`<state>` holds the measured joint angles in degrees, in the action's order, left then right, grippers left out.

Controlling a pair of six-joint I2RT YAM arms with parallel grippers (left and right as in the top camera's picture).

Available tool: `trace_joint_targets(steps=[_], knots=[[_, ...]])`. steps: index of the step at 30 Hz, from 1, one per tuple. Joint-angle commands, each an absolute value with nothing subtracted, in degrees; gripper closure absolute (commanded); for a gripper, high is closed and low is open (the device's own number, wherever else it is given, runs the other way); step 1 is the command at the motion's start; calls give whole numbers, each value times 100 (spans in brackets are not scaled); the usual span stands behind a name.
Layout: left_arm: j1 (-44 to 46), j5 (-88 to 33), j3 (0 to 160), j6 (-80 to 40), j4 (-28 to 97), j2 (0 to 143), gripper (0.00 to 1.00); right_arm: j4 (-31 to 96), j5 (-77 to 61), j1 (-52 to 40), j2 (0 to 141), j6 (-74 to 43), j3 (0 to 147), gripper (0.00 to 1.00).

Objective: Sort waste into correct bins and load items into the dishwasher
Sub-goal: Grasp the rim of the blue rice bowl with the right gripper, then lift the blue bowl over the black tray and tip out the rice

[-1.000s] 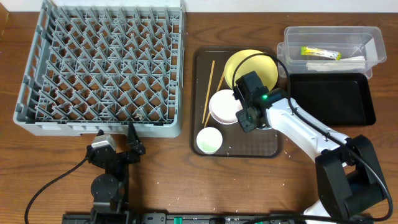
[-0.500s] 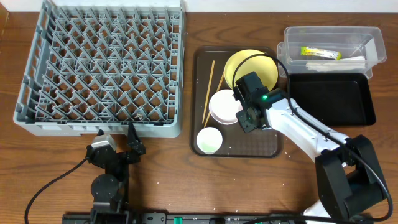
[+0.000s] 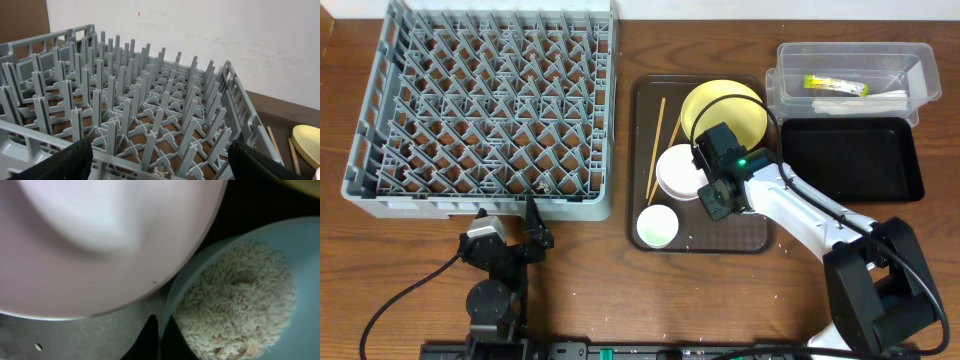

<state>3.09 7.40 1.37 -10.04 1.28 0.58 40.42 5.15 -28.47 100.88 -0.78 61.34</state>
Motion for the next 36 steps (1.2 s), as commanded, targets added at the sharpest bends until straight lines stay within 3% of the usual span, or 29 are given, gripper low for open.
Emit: trace_joint_targets(steps=[1,11,17,29,36], knots=[[296,792,23,-888,342,23,12,4073,556,-2880,10147,-123,6090,99],[296,792,23,-888,342,23,11,5266,-381,-2808,10134,-316,7260,99],[296,792,23,-888,342,23,12,5833,-1070,-2298,9880,-471,7898,99],[296,792,23,-888,342,23,12,5612,-3240,338,9494,86,7743,99],[296,792,23,-888,342,23,12,4464,-5078,1949,9494,242,6987,99]])
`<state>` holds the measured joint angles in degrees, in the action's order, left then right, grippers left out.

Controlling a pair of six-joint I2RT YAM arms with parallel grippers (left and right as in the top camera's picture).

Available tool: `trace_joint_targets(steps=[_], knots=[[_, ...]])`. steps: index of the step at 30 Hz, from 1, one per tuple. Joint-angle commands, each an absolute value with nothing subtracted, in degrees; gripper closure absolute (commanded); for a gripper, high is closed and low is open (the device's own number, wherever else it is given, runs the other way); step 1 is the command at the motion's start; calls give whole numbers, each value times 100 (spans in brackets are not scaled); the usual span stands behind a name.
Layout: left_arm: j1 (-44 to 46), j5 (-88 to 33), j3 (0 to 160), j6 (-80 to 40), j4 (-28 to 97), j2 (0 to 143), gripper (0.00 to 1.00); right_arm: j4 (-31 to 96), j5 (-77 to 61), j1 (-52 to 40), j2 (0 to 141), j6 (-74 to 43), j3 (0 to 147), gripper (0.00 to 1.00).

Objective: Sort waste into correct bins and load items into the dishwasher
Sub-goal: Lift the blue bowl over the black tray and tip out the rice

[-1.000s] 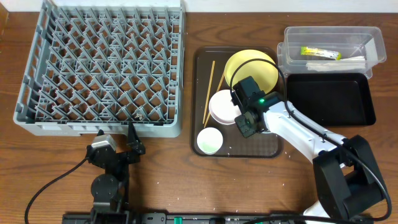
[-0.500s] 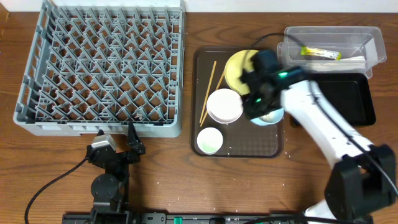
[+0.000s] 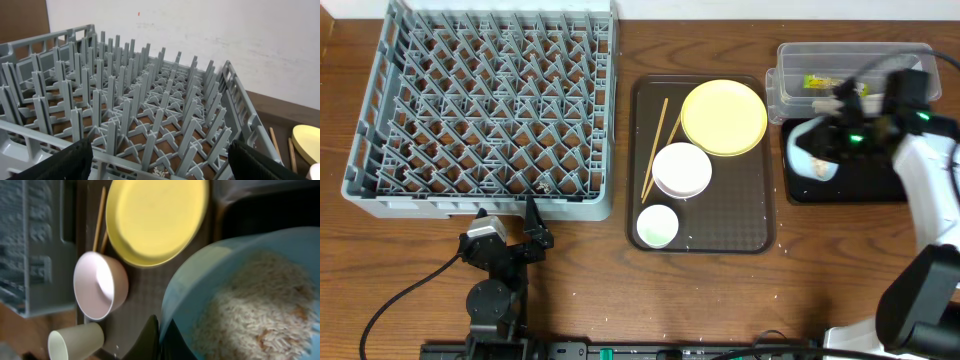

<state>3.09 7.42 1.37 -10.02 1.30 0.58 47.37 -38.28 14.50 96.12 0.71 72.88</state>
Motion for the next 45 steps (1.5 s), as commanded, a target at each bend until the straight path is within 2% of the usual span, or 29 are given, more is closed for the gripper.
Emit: trace_joint_targets(steps=[1,7,17,20,27,34,38,45], knots=[[296,792,23,-888,340,23,12,4270,-5262,2137,9494,228,6869,99],[296,792,23,-888,342,23,12,3183,-6281,2945,9640,21,6213,99],[296,792,23,-888,342,23,12,1992,-7931,3260,10337,-36,5736,99],[296,792,23,-888,342,23,12,1236,-8927,3262,10801,-108,5736,99],[296,792,23,-888,342,23,12,1079,-8925,3308,11050,-1037,5739,99],[296,792,23,-888,342,23,12,119,-8908,3535,11048,-3402,5739,99],[296,792,23,-888,342,23,12,-91,-8803,3662,11048,-4040,5739,99],[296,792,23,-888,342,23,12,-314,-8864,3706,11041,-4287,5739,99]])
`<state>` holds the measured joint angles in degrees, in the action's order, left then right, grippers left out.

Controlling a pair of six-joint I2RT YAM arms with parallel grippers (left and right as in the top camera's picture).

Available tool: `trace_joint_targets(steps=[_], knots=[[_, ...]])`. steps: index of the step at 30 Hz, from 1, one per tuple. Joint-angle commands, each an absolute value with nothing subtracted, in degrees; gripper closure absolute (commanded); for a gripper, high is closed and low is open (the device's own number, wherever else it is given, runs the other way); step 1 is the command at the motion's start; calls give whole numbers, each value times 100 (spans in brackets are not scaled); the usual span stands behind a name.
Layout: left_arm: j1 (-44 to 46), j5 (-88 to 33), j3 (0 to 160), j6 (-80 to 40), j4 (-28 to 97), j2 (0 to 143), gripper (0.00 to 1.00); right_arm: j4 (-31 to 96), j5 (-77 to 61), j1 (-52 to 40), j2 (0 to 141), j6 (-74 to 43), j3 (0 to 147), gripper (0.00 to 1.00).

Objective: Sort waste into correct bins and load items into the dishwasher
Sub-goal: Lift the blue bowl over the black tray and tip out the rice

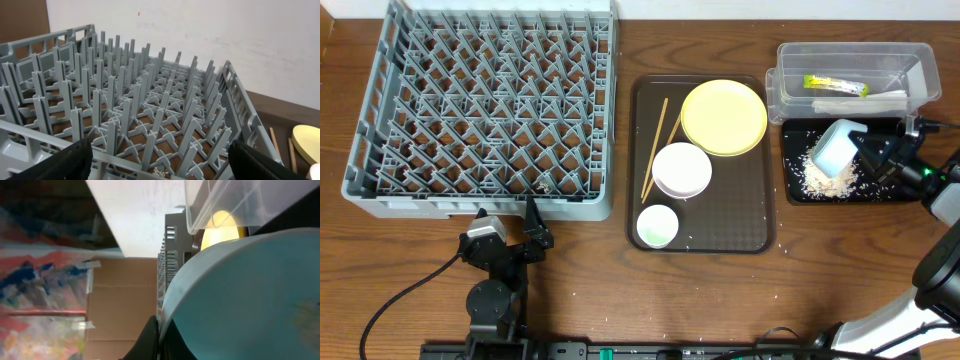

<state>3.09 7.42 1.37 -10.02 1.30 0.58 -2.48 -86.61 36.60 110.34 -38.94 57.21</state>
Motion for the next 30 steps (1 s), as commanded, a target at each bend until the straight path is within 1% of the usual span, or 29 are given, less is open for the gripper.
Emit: trace_joint_targets(steps=[1,7,9,13,18,24,30], knots=[[296,792,23,-888,340,23,12,-292,-8901,3697,11041,-4287,5739,99],[296,792,23,-888,342,23,12,-464,-8838,3673,11019,-4390,5739,99],[296,792,23,-888,342,23,12,-454,-8938,3664,11013,-4600,5739,99],[296,792,23,-888,342,23,12,-449,-8934,3673,10945,-4344,5739,99],[296,792,23,-888,342,23,12,-469,-8941,3664,10927,-4427,5736,99],[296,792,23,-888,342,23,12,-449,-8938,3557,10698,-4366,5736,99],[296,792,23,-888,342,23,12,-521,-8895,3181,10114,-4313,5736,99]])
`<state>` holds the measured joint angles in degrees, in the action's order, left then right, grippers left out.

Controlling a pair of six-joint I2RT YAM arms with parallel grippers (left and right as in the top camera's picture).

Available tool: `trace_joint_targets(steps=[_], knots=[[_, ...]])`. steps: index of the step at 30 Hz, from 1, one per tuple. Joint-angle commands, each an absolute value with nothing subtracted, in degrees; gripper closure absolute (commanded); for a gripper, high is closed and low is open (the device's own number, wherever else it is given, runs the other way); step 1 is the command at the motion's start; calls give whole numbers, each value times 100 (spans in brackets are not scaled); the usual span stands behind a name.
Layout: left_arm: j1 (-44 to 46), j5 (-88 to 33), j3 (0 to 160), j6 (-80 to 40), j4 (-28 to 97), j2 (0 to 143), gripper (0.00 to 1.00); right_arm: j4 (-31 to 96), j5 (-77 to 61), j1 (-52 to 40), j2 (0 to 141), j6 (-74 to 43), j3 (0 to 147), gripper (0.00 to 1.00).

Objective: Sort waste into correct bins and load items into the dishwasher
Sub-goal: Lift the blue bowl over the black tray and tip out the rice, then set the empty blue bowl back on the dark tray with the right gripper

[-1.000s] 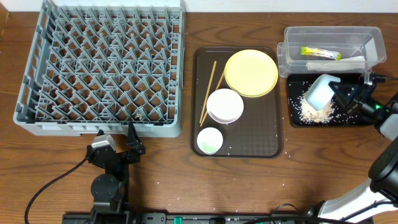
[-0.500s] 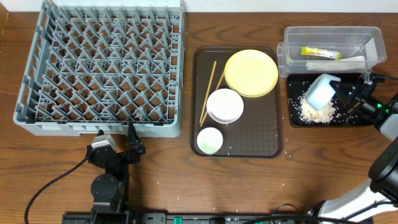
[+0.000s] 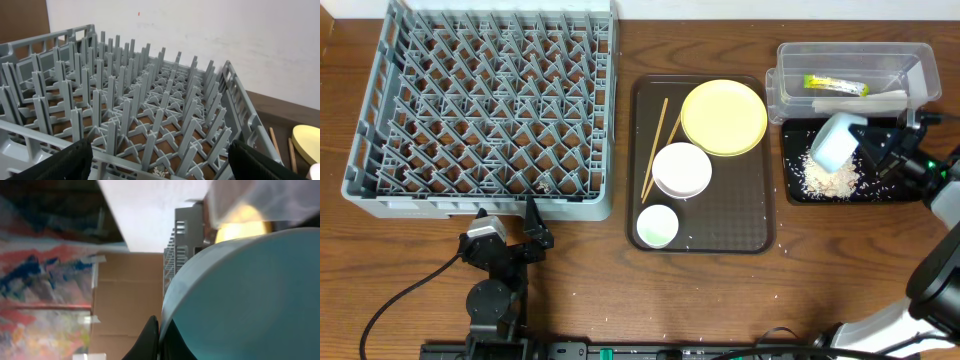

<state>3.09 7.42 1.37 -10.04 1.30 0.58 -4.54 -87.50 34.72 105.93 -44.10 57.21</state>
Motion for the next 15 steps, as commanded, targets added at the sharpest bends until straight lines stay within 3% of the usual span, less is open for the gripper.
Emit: trace_joint_targets(steps=[1,8,15], knots=[[296,792,23,-888,342,23,12,-515,-8849,3048,9966,-4320,5736,99],[296,792,23,-888,342,23,12,-318,-8250,1813,9236,-4322,5736,99],[296,792,23,-888,342,23,12,401,-6657,32,8884,-3909,5767,98]])
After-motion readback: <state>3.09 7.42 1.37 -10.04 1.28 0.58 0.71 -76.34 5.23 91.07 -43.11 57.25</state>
